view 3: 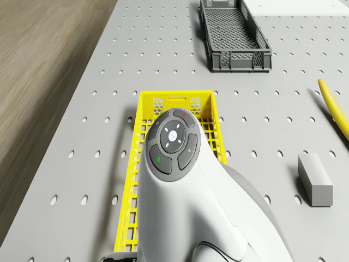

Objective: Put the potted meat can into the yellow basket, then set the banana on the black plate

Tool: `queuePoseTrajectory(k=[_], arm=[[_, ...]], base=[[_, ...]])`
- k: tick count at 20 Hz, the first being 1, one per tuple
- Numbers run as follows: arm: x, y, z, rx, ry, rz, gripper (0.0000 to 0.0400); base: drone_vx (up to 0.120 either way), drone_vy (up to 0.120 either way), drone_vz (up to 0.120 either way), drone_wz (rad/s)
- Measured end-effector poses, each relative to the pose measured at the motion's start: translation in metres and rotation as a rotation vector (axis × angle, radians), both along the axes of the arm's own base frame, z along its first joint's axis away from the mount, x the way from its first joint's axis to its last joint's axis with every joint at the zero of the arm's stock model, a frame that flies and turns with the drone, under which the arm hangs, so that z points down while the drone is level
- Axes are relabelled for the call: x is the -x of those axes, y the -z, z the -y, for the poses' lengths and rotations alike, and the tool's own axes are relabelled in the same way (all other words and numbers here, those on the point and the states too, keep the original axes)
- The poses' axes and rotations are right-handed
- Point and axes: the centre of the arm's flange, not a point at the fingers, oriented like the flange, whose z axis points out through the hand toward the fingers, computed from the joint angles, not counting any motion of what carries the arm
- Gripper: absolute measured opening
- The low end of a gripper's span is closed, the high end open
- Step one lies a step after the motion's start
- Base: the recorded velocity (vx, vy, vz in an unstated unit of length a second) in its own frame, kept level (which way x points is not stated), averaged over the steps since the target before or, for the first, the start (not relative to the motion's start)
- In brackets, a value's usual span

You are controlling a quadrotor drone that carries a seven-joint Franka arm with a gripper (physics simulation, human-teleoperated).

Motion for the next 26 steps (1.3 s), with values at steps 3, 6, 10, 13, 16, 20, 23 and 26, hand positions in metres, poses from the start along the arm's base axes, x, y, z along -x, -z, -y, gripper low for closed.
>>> queuePoseTrajectory(k=[3,6,10,13,16,20,23,26], arm=[[0.0000,0.0000,0.0000,0.000,0.000,0.000,0.0286],[0.0000,0.0000,0.0000,0.000,0.000,0.000,0.0286],[0.0000,0.0000,0.0000,0.000,0.000,0.000,0.0286],[0.0000,0.0000,0.0000,0.000,0.000,0.000,0.0286],[0.0000,0.0000,0.0000,0.000,0.000,0.000,0.0286],[0.0000,0.0000,0.0000,0.000,0.000,0.000,0.0286],[0.0000,0.0000,0.0000,0.000,0.000,0.000,0.0286],[0.0000,0.0000,0.0000,0.000,0.000,0.000,0.0286]], base=[[0.120,0.000,0.000,0.000],[0.120,0.000,0.000,0.000],[0.120,0.000,0.000,0.000],[0.120,0.000,-0.027,0.000],[0.120,0.000,0.000,0.000],[0.120,0.000,-0.030,0.000],[0.120,0.000,-0.120,0.000],[0.120,0.000,-0.120,0.000]])
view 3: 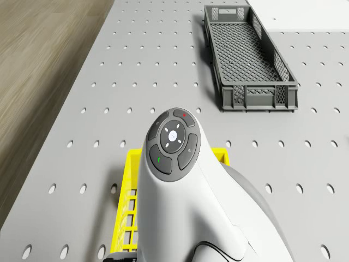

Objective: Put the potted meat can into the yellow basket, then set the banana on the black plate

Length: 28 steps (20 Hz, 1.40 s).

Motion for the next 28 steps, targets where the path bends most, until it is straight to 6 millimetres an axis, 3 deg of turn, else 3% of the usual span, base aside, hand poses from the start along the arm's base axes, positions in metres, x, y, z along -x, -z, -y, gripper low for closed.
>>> queuePoseTrajectory(k=[4,14,19,23,28], arm=[[0.000,-0.004,0.000,0.000,0.000,0.000,0.0286],[0.000,-0.037,0.000,0.000,0.000,0.000,0.0286],[0.000,-0.037,0.000,-0.004,0.001,0.001,0.0367],[0.000,-0.034,0.000,-0.005,0.001,0.002,0.0388],[0.000,-0.032,0.000,-0.006,0.001,0.002,0.0397]], base=[[0.040,0.000,0.000,0.000],[0.000,0.000,0.000,0.000],[0.000,0.000,0.056,0.000],[0.020,-0.010,0.120,0.000],[0.120,-0.120,0.056,0.000]])
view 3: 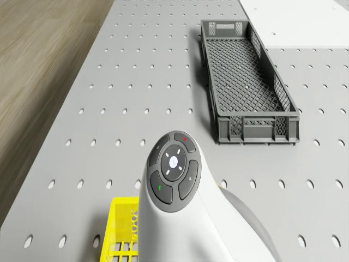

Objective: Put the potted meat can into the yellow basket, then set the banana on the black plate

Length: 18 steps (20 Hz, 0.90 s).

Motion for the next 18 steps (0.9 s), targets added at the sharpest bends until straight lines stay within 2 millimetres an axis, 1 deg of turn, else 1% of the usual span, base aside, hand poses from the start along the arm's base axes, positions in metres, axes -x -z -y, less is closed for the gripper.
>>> queuePoseTrajectory(k=[13,16,18], arm=[[0.0000,0.0006,0.0000,0.000,0.000,0.000,0.0400],[0.0000,0.0006,0.0000,0.000,0.000,0.000,0.0400],[0.0000,0.0006,0.0000,0.000,0.000,0.000,0.0400]], base=[[0.120,-0.120,0.000,0.000],[0.013,-0.120,0.000,0.000],[0.120,-0.120,0.000,0.000]])
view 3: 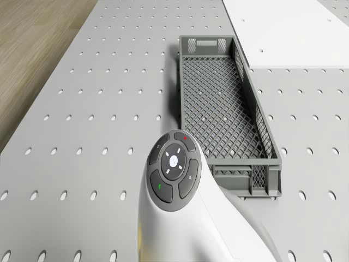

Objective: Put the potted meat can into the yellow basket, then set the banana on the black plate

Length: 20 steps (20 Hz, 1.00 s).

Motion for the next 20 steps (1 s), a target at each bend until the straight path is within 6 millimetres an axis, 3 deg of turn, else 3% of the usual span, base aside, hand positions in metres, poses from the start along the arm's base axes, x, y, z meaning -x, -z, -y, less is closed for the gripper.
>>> queuePoseTrajectory(k=[13,20], arm=[[0.0000,0.0000,0.0000,0.000,0.000,0.000,0.0400],[0.0000,0.0000,0.0000,0.000,0.000,0.000,0.0400]], base=[[0.000,-0.120,0.000,0.000],[0.000,-0.120,-0.103,0.000]])
